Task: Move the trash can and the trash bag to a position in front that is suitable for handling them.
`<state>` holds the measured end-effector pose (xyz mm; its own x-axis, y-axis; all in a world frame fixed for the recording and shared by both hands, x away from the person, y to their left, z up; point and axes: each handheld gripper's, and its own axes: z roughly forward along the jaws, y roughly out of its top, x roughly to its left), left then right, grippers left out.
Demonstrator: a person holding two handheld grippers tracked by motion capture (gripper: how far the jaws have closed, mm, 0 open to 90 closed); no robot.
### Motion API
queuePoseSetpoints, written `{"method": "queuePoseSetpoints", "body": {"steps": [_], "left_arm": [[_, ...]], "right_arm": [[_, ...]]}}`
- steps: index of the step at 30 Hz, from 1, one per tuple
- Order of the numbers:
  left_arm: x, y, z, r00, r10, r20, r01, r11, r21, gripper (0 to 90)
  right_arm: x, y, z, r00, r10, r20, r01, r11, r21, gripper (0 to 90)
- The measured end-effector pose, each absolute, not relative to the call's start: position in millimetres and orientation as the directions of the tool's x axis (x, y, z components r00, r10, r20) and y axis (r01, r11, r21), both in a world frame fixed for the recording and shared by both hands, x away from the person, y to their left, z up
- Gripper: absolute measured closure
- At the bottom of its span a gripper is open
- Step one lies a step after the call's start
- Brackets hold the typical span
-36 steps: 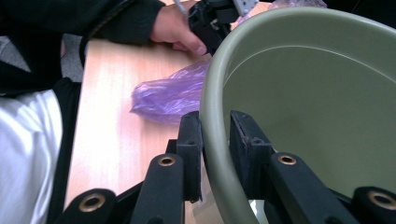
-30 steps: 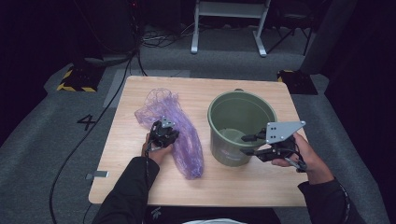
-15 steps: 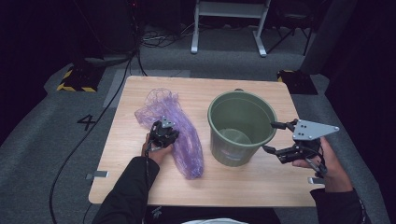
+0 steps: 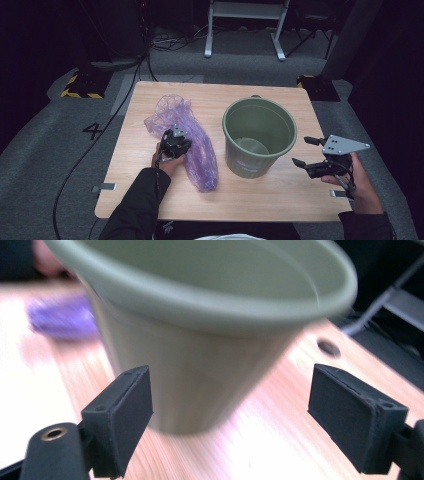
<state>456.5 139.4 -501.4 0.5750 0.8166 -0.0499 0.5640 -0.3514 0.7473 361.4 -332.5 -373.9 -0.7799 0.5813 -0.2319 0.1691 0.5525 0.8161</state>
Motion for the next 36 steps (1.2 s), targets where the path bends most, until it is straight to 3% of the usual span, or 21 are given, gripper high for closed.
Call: {"method": "queuePoseSetpoints", "body": {"steps": [10,17,36], "left_arm": [[456.5,139.6,-501.3,0.577,0.815,-0.046,0.562,-0.356,0.747,84.1],[456.6,139.5,-501.5,0.584,0.811,-0.042,0.555,-0.362,0.749,84.2],[456.6,140.0,-501.3,0.580,0.813,-0.049,0.562,-0.356,0.746,84.8]], "right_arm": [[378.1,-354.7,-453.3,-0.749,0.638,-0.177,0.348,0.606,0.715,17.6],[381.8,-371.1,-485.4,-0.728,0.678,-0.104,0.420,0.561,0.713,17.4],[387.9,-379.4,-503.3,-0.720,0.694,-0.002,0.469,0.488,0.736,13.2]]}}
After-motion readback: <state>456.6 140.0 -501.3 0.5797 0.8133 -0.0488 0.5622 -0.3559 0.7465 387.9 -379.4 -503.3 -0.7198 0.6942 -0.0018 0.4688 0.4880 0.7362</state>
